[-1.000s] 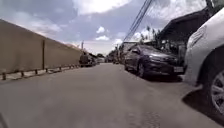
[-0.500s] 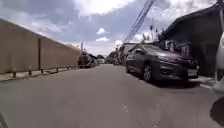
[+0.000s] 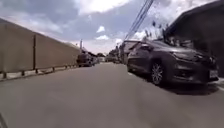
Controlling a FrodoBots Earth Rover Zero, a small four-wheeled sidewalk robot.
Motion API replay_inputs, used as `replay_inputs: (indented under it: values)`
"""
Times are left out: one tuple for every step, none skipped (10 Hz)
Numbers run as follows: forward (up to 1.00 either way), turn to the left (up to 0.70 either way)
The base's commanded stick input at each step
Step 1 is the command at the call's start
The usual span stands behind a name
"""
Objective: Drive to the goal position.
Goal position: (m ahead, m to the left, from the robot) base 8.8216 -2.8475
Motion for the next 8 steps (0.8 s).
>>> replay_inputs:
  values:
    - [1.00, 0.01]
    - [1.00, 0.01]
    - [1.00, 0.01]
    - [1.00, 0.01]
    - [1.00, 0.01]
    - [1.00, 0.01]
    - [1.00, 0.01]
    - [1.00, 0.01]
